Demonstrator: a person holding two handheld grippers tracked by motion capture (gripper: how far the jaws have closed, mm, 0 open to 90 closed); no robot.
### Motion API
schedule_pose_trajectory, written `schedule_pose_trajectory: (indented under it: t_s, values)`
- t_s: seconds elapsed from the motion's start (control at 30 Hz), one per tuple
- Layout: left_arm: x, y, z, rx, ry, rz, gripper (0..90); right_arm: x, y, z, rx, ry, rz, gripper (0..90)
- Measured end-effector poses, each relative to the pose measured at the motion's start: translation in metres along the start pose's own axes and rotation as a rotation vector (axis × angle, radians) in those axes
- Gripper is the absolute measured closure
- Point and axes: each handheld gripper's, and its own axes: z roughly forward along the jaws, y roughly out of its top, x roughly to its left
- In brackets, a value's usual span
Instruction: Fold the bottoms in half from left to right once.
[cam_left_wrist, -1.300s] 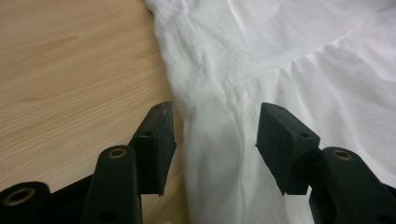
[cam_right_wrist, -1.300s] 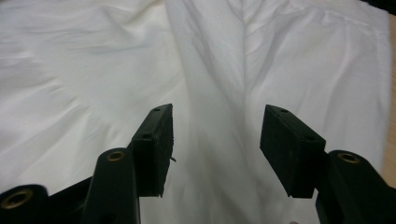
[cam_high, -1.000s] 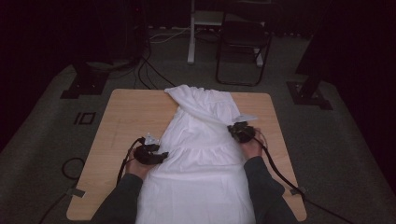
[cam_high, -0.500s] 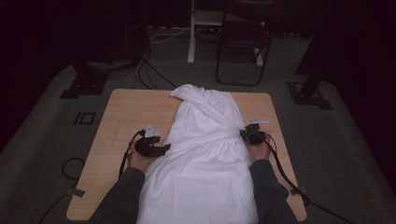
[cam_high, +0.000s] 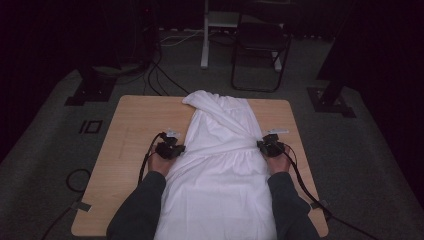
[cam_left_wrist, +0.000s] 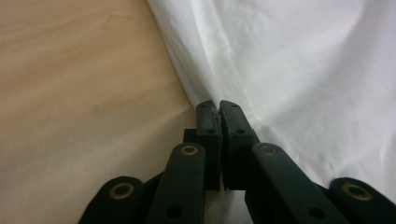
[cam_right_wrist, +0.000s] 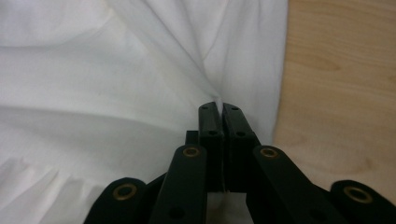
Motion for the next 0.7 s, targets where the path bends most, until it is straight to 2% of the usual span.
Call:
schedule_pose_trajectory:
  t_s: [0.1, 0.23, 0.37, 0.47, 0.53, 0.57, 0.6, 0.67, 0.7]
  values:
    - [-0.006, -0.014, -0.012, 0.001, 0.003, 0.027, 88.3, 0.004, -0.011, -0.009, -0.007, 0.022, 0.006, 88.5]
    - [-0.015, -0.043, -0.034, -0.029, -0.027, 0.028, 88.2, 0.015, -0.032, -0.029, -0.008, 0.07, -0.014, 88.4]
    - [-0.031, -0.07, -0.056, -0.029, -0.048, 0.019, 87.8, 0.027, -0.057, -0.052, -0.003, 0.131, -0.027, 88.4]
    - [-0.044, -0.077, -0.064, -0.01, -0.02, 0.073, 87.6, 0.034, -0.072, -0.069, 0.014, 0.155, -0.035, 88.5]
    - [-0.046, -0.077, -0.063, -0.01, -0.01, 0.087, 86.9, 0.037, -0.076, -0.076, 0.041, 0.167, -0.034, 88.1]
    - [-0.046, -0.076, -0.062, -0.016, -0.012, 0.082, 86.5, 0.037, -0.076, -0.078, 0.053, 0.163, -0.041, 84.6]
    - [-0.046, -0.075, -0.061, -0.018, -0.015, 0.081, 86.4, 0.039, -0.075, -0.079, 0.052, 0.144, -0.069, 76.8]
    - [-0.045, -0.074, -0.059, -0.023, -0.019, 0.074, 86.2, 0.043, -0.069, -0.082, 0.012, 0.102, -0.137, 58.7]
    - [-0.045, -0.074, -0.059, -0.024, -0.018, 0.074, 86.2, 0.044, -0.064, -0.084, -0.014, 0.103, -0.144, 52.2]
